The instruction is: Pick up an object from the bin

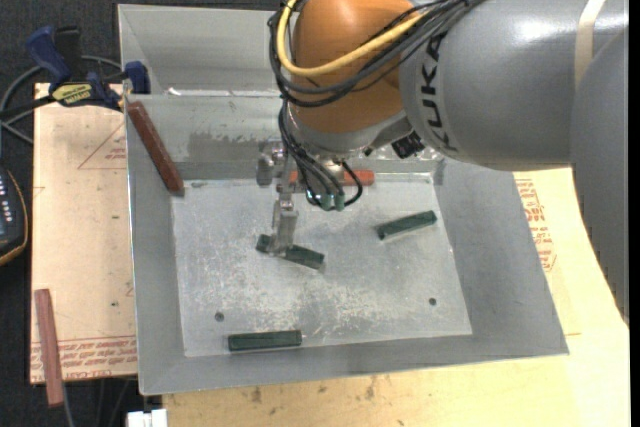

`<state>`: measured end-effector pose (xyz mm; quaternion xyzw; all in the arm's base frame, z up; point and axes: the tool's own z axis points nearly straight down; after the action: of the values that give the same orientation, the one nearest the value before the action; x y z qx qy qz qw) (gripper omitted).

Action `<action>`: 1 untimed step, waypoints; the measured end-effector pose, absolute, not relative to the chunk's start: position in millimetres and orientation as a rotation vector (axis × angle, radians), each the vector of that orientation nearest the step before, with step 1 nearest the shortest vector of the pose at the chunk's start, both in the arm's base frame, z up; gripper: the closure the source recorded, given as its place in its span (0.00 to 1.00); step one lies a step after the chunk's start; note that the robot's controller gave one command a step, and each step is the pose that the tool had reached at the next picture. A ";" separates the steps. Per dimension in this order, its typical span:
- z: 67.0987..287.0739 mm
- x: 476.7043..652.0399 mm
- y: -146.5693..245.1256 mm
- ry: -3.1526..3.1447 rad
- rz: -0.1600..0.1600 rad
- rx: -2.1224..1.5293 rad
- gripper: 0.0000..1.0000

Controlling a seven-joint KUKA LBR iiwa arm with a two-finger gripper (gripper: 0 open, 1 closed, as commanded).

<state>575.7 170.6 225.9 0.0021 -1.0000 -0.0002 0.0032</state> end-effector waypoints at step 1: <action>67.1 554.7 103.1 -3.137 -0.001 0.160 0.00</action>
Offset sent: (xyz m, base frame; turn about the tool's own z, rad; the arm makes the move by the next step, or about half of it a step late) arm -0.0209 -0.0663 -0.1559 -0.1024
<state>554.7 103.1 67.1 0.0511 -0.9987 -0.0003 0.0002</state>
